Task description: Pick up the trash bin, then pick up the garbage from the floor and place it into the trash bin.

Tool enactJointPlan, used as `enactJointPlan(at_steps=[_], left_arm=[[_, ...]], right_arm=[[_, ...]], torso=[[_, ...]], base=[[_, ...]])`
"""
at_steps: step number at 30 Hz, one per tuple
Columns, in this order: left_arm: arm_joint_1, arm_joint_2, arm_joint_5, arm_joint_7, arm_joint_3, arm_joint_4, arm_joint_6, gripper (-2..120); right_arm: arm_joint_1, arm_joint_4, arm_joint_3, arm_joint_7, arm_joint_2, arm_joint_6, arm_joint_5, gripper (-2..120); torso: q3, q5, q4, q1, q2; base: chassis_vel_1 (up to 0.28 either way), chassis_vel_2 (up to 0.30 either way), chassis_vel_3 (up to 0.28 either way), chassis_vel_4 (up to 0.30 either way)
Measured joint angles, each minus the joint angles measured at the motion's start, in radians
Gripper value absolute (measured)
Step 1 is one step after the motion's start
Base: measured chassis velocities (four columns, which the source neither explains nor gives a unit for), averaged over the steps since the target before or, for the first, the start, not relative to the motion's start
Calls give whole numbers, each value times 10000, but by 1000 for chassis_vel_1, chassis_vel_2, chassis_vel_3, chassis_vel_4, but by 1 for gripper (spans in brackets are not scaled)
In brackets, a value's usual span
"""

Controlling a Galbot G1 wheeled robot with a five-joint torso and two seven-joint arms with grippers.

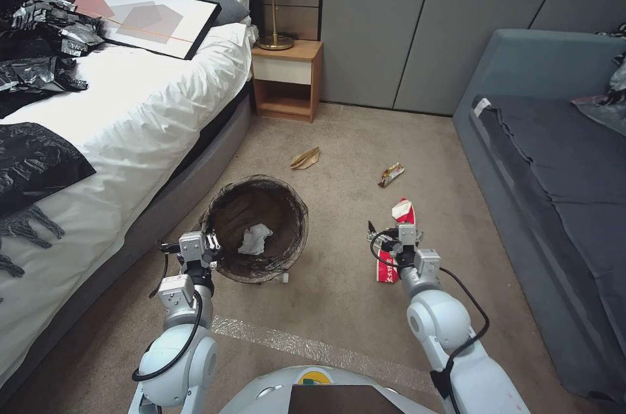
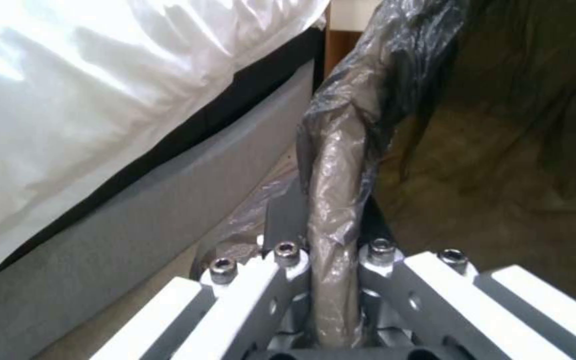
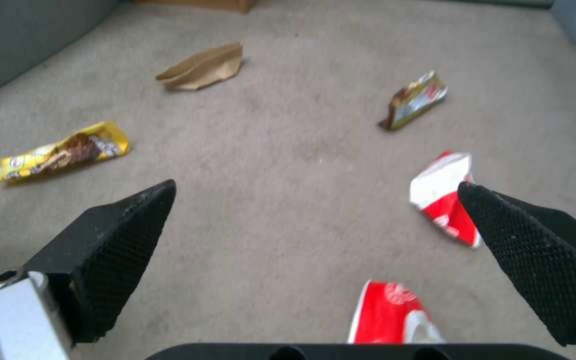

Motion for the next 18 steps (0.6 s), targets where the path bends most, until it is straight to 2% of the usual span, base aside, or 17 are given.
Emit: enactJointPlan(at_steps=[2, 3, 5, 6, 7, 8, 9, 10, 11, 12, 14, 15, 17, 18], left_arm=[[0, 0, 0, 0, 0, 0, 0, 0], [-6, 14, -7, 1, 4, -13, 6, 0], [-6, 17, -9, 2, 4, -15, 6, 0], [-6, 28, -13, 1, 1, -18, 8, 0], [-4, 46, -23, 5, 0, -24, 11, 0], [-3, 56, -27, 6, 0, -25, 11, 0], [-3, 56, -27, 6, 0, -25, 11, 0], [-1, 61, -30, 6, -1, -26, 11, 0], [1, 72, -34, 7, 0, -26, 17, 0], [1, 72, -34, 7, 0, -26, 17, 0], [4, 79, -35, 9, 1, -26, 22, 0], [6, 80, -36, 8, -2, -23, 24, 0], [0, 81, -37, 11, 0, -7, 24, 0], [1, 80, -37, 11, -2, 15, 29, 0]], right_arm=[[-57, 133, 18, 3, -74, -366, 20, 100], [-96, 391, 97, 23, -273, -1440, 314, 100], [-94, 411, 103, 24, -293, -1538, 359, 100], [-76, 492, 110, 25, -377, -1956, 550, 100], [67, 605, 127, 77, -536, -3064, 1004, 100], [198, 605, 127, 178, -614, -3633, 1255, 100], [198, 605, 127, 178, -614, -3633, 1255, 100], [314, 592, 123, 268, -676, -4047, 1450, 100], [751, 337, 90, 481, -889, -5416, 2163, 100], [751, 337, 90, 481, -889, -5416, 2163, 100], [1100, -8, 46, 526, -1063, -6348, 2754, 100], [1220, -169, -9, 538, -1108, -6605, 2968, 100], [1436, -514, -72, 563, -1154, -6831, 3147, 100], [1639, -817, -151, 580, -1187, -6982, 3291, 100]], torso=[[0, 0, -1, 0, 0], [0, 0, 0, 0, 0], [0, 0, -1, 0, 0], [0, 0, -3, 0, 0], [0, 0, -2, 0, 0], [0, 0, -1, 0, 0], [0, 0, -1, 0, 0], [0, 0, -1, 0, 0], [0, 1, 0, 0, 0], [0, 1, 0, 0, 0], [1, 1, 3, 0, 0], [1, -1, -4, 0, 1], [0, -4, -4, -1, 0], [1, 8, -1, 0, 0]], base=[[0, 0, 0, 0], [0, 0, 0, 0], [0, 0, 0, 0], [0, 0, 0, 0], [0, 0, 0, 0], [0, 0, 0, 0], [0, 0, 0, 0], [0, 0, 0, 0], [0, 0, 0, 0], [0, 0, 0, 0], [0, 0, 0, 0], [0, 0, 0, 0], [0, 0, 0, 0], [0, 0, 0, 0]])
